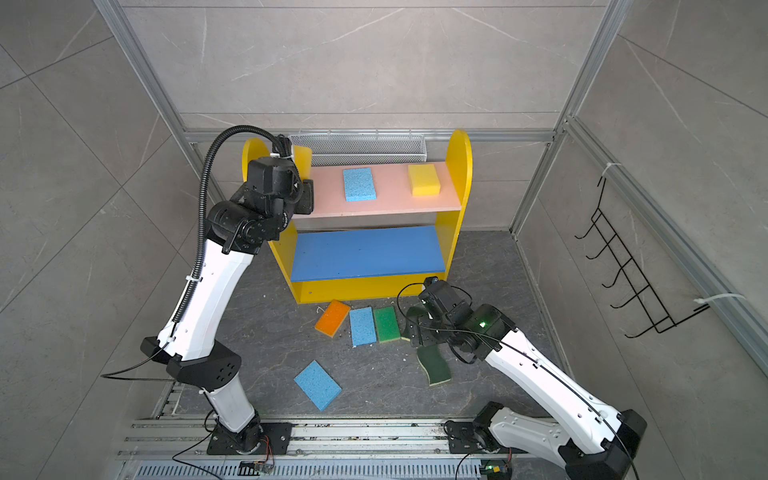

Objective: Place and organize the cleaning sponges onto the shelf
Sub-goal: 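Carry the yellow sponge with the left gripper up to the pink shelf, then lower the yellow sponge onto the pink shelf beside the blue sponge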

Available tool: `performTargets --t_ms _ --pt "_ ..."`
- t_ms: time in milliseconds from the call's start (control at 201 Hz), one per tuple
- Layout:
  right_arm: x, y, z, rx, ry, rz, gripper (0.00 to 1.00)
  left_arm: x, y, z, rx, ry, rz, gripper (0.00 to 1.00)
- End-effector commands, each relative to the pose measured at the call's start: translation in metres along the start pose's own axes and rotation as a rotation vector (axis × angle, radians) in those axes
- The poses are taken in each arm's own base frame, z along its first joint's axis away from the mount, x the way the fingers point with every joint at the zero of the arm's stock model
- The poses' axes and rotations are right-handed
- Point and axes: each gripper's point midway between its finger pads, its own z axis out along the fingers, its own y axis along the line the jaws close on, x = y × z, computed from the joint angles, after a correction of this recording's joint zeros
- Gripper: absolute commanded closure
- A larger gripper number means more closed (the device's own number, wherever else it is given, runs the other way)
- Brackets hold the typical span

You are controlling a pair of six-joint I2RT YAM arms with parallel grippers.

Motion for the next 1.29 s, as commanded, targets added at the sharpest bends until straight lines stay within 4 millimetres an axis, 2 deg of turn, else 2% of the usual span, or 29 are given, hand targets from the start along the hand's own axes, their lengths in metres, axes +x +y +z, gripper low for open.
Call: performTargets --t_ms 0,742,1290 --pt "-0.005 -0.002 -0.004 0.016 -0.010 -0.014 0.03 -0.009 -0.004 0.006 0.024 -0.031 -0.067 0.35" --pt "-0.005 -0.002 0.002 0.025 0.008 -0.015 0.03 0.018 -0.004 0.050 0.011 0.044 -0.127 0.31" --pt "-0.004 -0.002 0.005 0.030 0.015 -0.016 0.03 0.028 -0.014 0.065 0.041 0.072 -0.167 0.24"
